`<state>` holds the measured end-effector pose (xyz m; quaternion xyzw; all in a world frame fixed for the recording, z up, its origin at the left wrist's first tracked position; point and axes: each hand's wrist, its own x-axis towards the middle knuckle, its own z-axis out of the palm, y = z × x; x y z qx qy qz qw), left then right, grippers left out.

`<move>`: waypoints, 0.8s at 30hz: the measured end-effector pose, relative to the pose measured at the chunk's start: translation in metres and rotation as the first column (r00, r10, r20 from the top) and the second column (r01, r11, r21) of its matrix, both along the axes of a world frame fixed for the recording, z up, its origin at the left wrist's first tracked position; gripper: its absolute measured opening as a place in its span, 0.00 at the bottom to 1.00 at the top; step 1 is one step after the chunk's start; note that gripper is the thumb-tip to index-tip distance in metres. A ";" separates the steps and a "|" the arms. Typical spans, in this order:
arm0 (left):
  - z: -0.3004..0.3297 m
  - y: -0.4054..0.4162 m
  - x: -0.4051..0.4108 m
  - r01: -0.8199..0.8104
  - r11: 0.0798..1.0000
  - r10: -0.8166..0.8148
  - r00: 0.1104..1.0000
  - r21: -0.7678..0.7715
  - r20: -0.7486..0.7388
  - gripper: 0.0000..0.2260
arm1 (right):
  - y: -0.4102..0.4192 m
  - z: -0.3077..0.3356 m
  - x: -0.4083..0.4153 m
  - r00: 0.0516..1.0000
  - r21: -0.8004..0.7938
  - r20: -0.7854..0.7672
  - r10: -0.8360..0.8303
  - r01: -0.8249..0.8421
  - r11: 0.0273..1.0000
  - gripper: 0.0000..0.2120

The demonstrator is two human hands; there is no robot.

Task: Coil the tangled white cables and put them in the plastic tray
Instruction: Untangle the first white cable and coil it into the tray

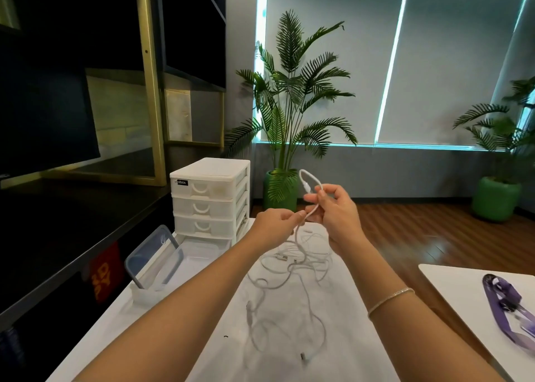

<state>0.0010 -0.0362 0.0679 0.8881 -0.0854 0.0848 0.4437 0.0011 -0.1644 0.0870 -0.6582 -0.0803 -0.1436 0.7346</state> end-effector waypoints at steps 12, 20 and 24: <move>-0.008 0.022 -0.022 0.095 0.994 -0.099 0.992 0.057 0.080 0.16 | -0.020 0.037 -0.008 0.980 0.283 -0.005 -0.198 0.191 0.940 0.06; -0.013 0.049 -0.027 -0.042 0.996 0.038 0.998 0.080 0.044 0.17 | -0.056 0.059 -0.015 0.940 0.378 -0.015 -0.341 0.321 0.868 0.04; -0.023 0.045 -0.024 -0.099 0.989 0.104 0.994 0.107 -0.039 0.17 | -0.058 0.068 -0.021 0.941 0.380 0.017 -0.338 0.307 0.873 0.06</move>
